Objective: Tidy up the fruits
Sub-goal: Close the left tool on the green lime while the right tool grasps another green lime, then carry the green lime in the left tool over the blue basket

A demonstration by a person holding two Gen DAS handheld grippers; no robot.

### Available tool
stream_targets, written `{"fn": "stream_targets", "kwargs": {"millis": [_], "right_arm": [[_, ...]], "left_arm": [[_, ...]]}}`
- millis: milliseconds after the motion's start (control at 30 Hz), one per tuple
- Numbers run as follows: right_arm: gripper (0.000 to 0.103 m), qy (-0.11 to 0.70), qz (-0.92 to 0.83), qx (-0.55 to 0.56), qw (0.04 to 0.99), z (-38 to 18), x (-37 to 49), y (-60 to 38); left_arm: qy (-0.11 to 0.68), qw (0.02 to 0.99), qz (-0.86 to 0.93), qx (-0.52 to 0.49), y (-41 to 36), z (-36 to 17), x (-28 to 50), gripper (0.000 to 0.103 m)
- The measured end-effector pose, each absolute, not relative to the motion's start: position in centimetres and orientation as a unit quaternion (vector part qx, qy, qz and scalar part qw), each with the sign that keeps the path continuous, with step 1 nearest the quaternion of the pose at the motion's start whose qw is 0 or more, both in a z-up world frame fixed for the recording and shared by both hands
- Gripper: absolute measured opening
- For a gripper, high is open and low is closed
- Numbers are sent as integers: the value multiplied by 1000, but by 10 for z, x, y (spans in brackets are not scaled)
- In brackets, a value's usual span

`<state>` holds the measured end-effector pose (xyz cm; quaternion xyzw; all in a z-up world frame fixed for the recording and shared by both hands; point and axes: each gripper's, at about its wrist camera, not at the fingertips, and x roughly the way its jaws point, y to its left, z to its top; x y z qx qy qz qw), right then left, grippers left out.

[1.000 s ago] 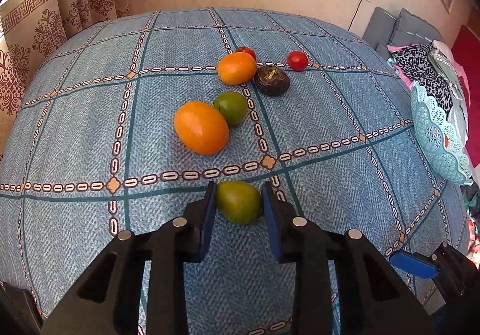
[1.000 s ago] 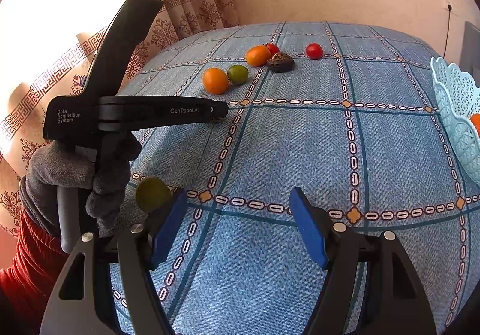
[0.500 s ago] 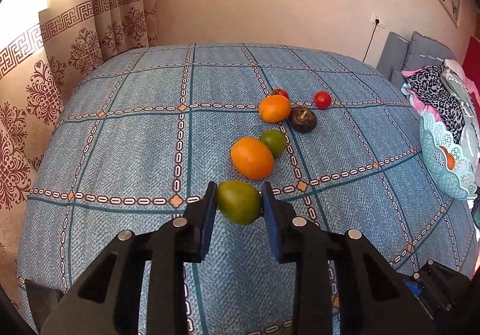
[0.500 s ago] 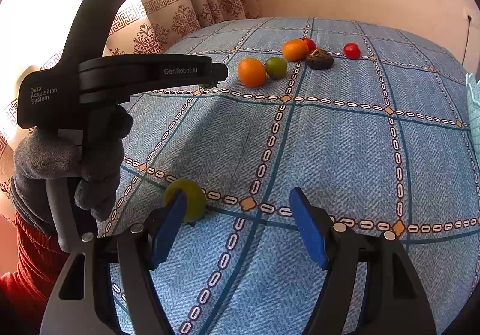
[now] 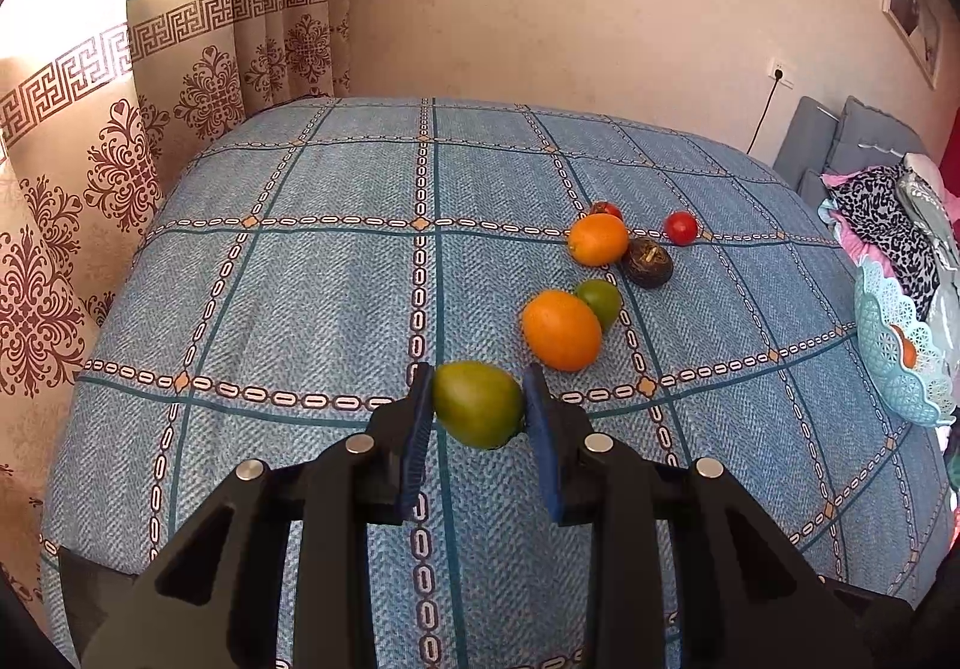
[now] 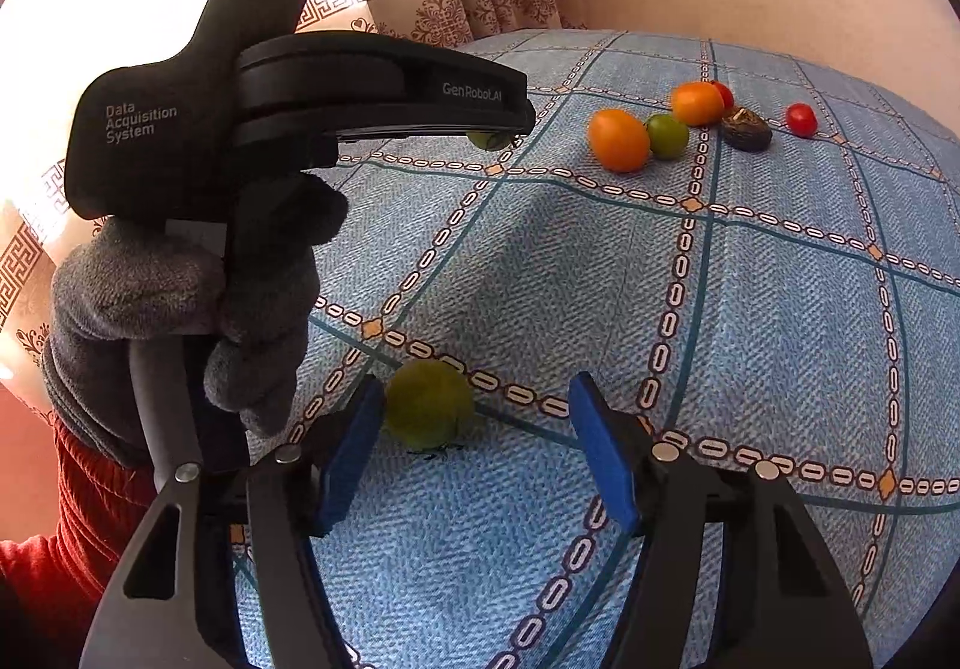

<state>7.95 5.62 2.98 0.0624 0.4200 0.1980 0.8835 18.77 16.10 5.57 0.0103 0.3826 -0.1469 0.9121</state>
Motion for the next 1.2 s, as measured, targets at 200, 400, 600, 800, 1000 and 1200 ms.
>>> {"fn": "stream_targets", "kwargs": {"millis": [200, 400, 600, 800, 1000, 1200], "right_arm": [[47, 433, 221, 75, 871, 22, 88, 68], [33, 438, 223, 79, 867, 15, 97, 69], [33, 435, 220, 79, 870, 17, 93, 72], [33, 430, 206, 87, 875, 24, 77, 61], [33, 419, 177, 90, 886, 32, 76, 37], [33, 407, 142, 101, 897, 35, 71, 15]], "left_arm": [[383, 913, -143, -4, 169, 55, 190, 31], [385, 912, -141, -8, 171, 53, 192, 31], [386, 911, -143, -4, 168, 50, 192, 31], [387, 910, -146, 0, 166, 48, 191, 31], [387, 910, -150, 5, 161, 46, 190, 31], [390, 908, -155, 14, 153, 43, 188, 31]]}}
